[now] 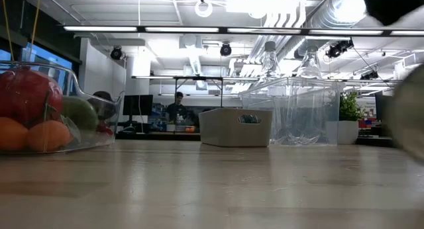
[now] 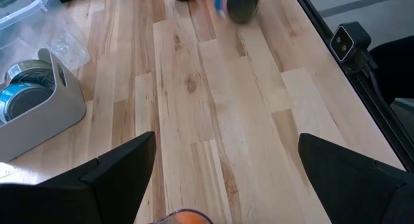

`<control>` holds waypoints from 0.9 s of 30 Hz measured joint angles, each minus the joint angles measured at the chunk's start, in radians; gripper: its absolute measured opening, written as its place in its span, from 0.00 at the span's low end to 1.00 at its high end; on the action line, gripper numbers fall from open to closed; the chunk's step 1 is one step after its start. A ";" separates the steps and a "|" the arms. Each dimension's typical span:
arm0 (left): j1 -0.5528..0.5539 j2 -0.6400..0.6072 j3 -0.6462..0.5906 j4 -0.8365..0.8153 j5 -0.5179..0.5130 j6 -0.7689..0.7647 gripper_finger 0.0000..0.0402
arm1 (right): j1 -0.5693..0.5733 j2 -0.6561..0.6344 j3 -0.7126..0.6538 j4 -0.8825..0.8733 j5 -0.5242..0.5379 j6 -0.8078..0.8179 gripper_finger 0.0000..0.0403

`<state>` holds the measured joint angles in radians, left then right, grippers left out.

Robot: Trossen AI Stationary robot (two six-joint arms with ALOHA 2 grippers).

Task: Pick & Place Food Item
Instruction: Put the blue tuna can into the white bin

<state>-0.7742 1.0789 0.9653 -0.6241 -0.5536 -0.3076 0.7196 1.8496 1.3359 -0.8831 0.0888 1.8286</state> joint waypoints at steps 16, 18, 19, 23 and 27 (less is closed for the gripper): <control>0.000 0.000 0.000 0.000 0.000 0.024 0.91 | -0.386 -0.061 0.163 0.064 0.562 -0.906 0.41; 0.000 0.000 0.000 -0.001 0.000 0.040 0.91 | -0.471 -0.061 0.185 0.092 0.596 -0.998 0.41; 0.000 0.000 0.000 -0.001 0.000 0.052 0.91 | -0.512 -0.061 0.192 0.098 0.612 -1.040 0.41; 0.000 0.000 -0.001 -0.009 0.000 0.075 0.91 | -0.676 -0.060 0.193 0.151 0.637 -1.154 0.41; 0.003 0.000 -0.001 -0.062 -0.001 0.103 0.91 | -0.812 -0.042 0.190 0.198 0.626 -1.230 0.41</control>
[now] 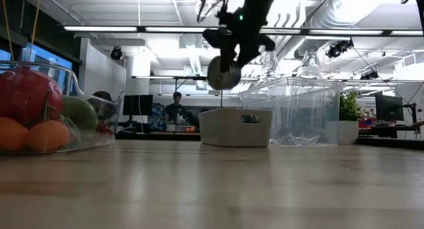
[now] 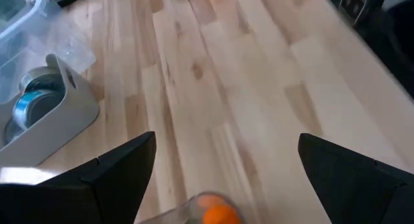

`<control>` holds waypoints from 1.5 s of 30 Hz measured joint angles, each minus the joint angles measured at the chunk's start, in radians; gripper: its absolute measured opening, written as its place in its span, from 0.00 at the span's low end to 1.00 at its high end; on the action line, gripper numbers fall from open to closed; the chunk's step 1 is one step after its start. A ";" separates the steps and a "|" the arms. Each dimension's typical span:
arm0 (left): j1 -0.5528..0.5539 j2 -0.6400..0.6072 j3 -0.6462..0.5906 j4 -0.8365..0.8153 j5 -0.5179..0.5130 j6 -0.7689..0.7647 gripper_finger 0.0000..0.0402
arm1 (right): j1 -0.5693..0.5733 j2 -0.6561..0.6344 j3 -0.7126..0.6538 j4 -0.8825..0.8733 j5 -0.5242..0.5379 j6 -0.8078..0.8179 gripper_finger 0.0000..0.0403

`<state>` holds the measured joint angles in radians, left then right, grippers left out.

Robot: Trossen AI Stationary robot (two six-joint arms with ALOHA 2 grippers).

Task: Pick & Place Food Item
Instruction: Put the blue tuna can into the white bin, then put the black plum into the left transparent bin

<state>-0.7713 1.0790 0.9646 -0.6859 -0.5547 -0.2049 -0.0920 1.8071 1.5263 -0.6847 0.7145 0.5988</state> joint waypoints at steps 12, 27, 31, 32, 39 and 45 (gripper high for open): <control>0.043 0.000 0.000 -0.078 -0.006 -0.035 0.91 | -0.124 0.149 0.000 0.149 -0.156 -0.055 0.41; 0.043 0.000 0.000 -0.077 0.002 -0.047 0.91 | -0.138 0.181 0.000 0.127 -0.254 -0.035 0.46; 0.043 0.000 0.000 -0.077 0.002 -0.049 0.91 | -0.137 0.179 0.001 0.152 -0.282 -0.035 0.72; 0.043 0.000 0.000 -0.077 0.002 -0.051 0.91 | -0.136 0.179 0.001 0.152 -0.285 -0.033 0.78; 0.043 0.000 0.000 -0.077 0.003 -0.077 0.91 | -0.131 0.155 -0.001 0.148 -0.338 -0.084 0.97; 0.040 0.000 0.000 -0.077 0.008 -0.096 0.91 | -0.077 0.034 0.009 0.120 -0.383 -0.147 0.91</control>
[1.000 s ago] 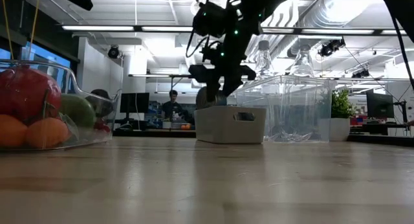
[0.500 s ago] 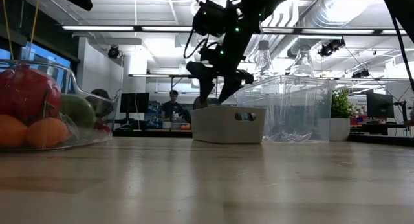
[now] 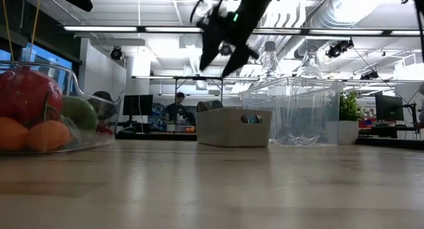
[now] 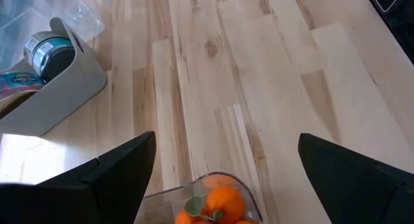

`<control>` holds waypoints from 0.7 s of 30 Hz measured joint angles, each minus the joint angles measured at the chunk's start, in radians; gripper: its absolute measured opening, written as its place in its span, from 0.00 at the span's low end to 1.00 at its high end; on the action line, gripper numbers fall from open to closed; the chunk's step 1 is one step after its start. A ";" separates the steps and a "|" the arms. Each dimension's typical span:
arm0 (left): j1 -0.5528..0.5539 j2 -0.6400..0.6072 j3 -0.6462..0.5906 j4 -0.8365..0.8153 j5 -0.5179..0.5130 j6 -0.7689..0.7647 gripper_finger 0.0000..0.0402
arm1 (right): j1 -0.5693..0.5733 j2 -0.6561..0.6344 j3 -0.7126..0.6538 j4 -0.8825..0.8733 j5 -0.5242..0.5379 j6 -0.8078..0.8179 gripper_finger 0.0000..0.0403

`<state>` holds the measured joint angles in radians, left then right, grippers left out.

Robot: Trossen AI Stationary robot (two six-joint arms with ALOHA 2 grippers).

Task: Pick & Place Food Item
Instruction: Put the black plum into the left transparent bin

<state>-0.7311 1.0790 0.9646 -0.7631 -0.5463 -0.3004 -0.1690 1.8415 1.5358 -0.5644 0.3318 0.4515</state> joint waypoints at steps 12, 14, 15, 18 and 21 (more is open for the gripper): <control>-0.006 0.000 0.000 -0.001 0.001 -0.005 0.91 | 0.362 -0.225 -0.001 -0.463 0.007 0.300 0.90; -0.006 0.000 0.000 0.000 0.000 -0.003 0.91 | 0.429 -0.226 -0.001 -0.561 0.005 0.405 0.90; -0.006 0.000 0.000 0.000 0.000 -0.003 0.91 | 0.462 -0.226 -0.001 -0.607 0.005 0.457 0.91; -0.006 0.000 0.000 0.000 0.000 -0.003 0.91 | 0.553 -0.226 -0.008 -0.716 0.006 0.598 0.91; -0.006 0.000 0.000 0.000 0.000 -0.003 0.91 | 0.616 -0.227 -0.041 -0.772 -0.032 0.714 0.91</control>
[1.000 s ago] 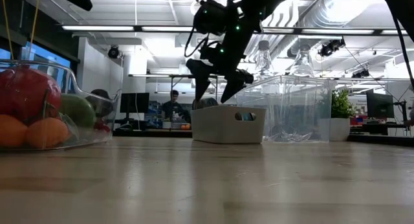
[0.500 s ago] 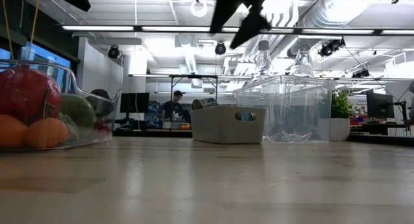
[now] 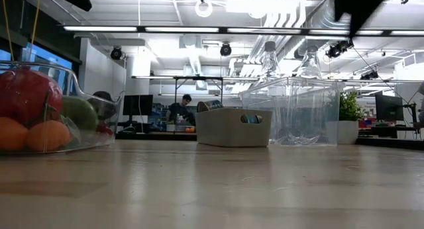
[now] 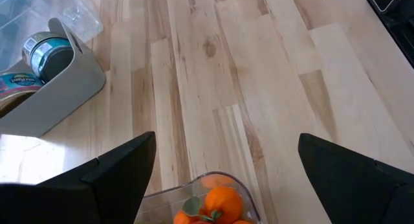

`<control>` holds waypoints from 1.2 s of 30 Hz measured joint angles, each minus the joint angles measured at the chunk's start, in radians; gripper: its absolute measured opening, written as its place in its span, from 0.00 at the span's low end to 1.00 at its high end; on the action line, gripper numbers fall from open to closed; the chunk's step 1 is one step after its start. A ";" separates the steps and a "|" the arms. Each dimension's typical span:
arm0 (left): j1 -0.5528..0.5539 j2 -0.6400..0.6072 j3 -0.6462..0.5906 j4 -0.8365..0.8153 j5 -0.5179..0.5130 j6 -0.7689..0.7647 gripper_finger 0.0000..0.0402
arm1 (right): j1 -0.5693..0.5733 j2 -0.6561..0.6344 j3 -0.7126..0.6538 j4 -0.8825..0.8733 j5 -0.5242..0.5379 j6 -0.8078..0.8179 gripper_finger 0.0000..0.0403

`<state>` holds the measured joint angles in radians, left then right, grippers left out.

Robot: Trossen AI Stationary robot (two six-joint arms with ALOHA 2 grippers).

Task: Pick & Place Food Item
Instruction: Put the black plum into the left transparent bin

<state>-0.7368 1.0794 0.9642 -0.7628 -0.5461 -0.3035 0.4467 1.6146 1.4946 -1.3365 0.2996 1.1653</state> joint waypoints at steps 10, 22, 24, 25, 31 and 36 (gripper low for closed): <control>0.000 0.000 0.000 0.008 -0.001 -0.001 0.91 | 0.057 0.000 -0.165 -0.025 -0.223 0.179 0.91; 0.000 0.000 -0.001 0.016 -0.001 -0.012 0.91 | 0.103 0.000 -0.344 0.092 -0.338 0.318 0.91; 0.000 0.003 -0.001 0.021 -0.001 -0.018 0.91 | 0.124 0.000 -0.368 0.127 -0.341 0.336 0.91; 0.000 0.008 -0.001 0.033 -0.002 -0.026 0.91 | 0.133 0.000 -0.380 0.142 -0.340 0.343 0.91; 0.000 0.039 -0.001 0.097 -0.002 -0.033 0.91 | 0.168 0.001 -0.450 0.224 -0.303 0.389 0.91; 0.000 0.047 -0.002 0.131 -0.002 0.011 0.91 | 0.181 0.001 -0.469 0.231 -0.243 0.387 0.91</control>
<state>-0.7372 1.1267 0.9627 -0.6322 -0.5476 -0.2928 0.6280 1.6154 1.0261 -1.1059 0.0561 1.5520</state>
